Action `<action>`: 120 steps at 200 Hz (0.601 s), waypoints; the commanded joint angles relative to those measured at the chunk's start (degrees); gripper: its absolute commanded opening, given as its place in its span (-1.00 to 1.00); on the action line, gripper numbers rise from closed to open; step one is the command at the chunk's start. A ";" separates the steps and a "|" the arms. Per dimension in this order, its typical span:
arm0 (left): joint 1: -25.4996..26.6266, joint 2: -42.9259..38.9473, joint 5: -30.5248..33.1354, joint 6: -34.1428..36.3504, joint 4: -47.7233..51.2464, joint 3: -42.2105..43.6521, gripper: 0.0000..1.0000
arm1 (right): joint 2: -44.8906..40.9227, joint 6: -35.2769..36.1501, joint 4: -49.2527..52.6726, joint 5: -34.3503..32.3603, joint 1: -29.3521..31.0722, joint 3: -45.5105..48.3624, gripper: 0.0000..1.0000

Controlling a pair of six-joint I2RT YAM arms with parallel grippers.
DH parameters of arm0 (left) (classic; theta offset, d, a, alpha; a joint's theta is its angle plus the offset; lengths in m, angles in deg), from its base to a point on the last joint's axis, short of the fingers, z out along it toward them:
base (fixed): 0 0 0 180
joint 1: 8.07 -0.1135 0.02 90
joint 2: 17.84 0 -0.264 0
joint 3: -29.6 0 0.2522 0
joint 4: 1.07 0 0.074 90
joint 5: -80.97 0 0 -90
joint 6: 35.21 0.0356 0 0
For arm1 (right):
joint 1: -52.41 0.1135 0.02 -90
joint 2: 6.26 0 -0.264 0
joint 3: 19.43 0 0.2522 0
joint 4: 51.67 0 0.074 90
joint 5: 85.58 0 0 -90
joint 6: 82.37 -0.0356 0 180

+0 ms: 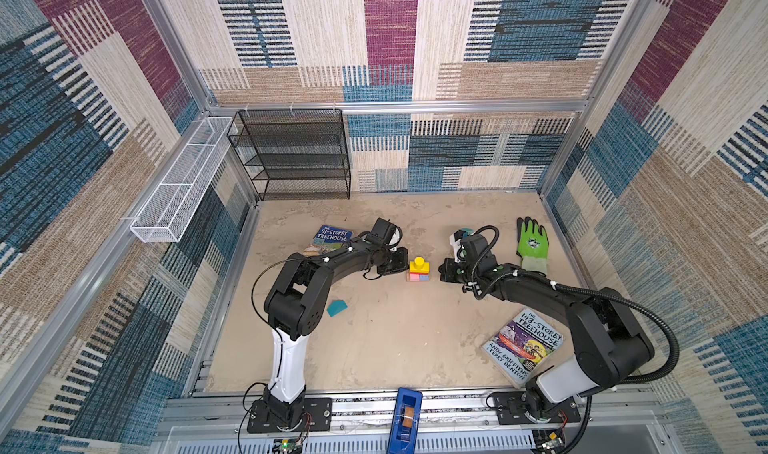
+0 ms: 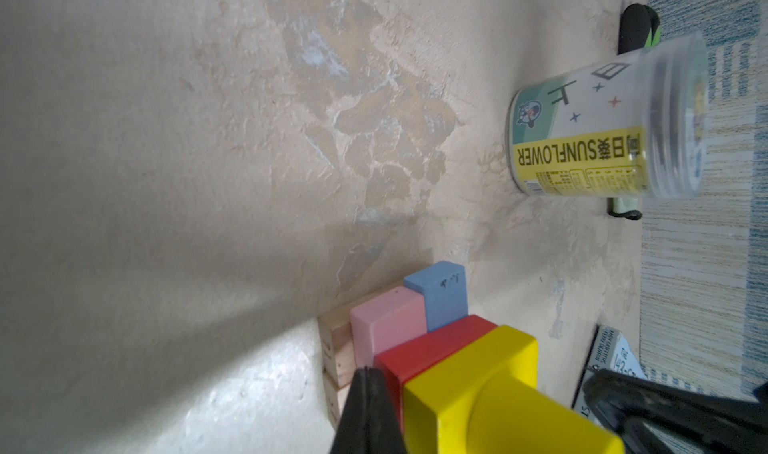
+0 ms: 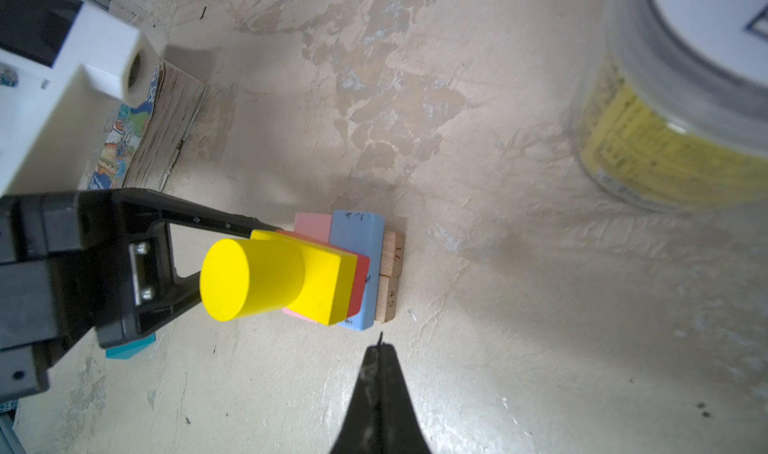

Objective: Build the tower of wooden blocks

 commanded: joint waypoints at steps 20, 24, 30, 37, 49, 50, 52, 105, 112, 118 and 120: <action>0.07 -1.00 -0.52 -0.24 1.00 0.49 -1.00 | 0.28 -0.70 -1.61 0.75 -0.01 -0.42 -1.00; 0.07 -1.10 -0.41 -0.24 0.98 0.57 -1.00 | 0.40 -0.75 -1.61 0.82 -0.01 -0.42 -1.00; 0.07 -1.22 -0.43 -0.22 1.01 0.66 -1.00 | 0.50 -0.77 -1.67 0.78 -0.01 -0.40 -1.00; 0.07 -1.33 -0.35 -0.22 1.01 0.67 -1.00 | 0.52 -0.79 -1.81 0.86 -0.01 -0.55 -1.00; 0.07 -1.57 -0.30 -0.24 1.10 0.92 -1.00 | 0.61 -0.76 -1.93 1.00 -0.01 -0.59 -1.00; 0.07 -1.59 -0.28 -0.24 1.10 0.92 -1.00 | 0.66 -0.79 -1.94 1.01 -0.01 -0.59 -1.00; 0.07 -1.61 -0.26 -0.24 1.10 0.93 -1.00 | 0.69 -0.74 -1.96 1.01 -0.01 -0.64 -1.00; 0.15 -2.04 -0.48 -0.22 1.17 1.28 -1.00 | 2.40 -0.90 -2.58 1.97 -0.01 -1.65 -1.00; 0.15 -2.13 -0.52 -0.23 1.18 1.28 -1.00 | 2.61 -0.99 -2.70 2.13 -0.01 -1.80 -1.00; 0.15 -2.14 -0.48 -0.24 1.18 1.37 -1.00 | 2.80 -1.04 -2.88 2.31 -0.01 -1.82 -1.00; 0.15 -2.12 -0.51 -0.17 1.18 1.37 -1.00 | 2.85 -1.00 -2.94 2.37 -0.01 -1.87 -1.00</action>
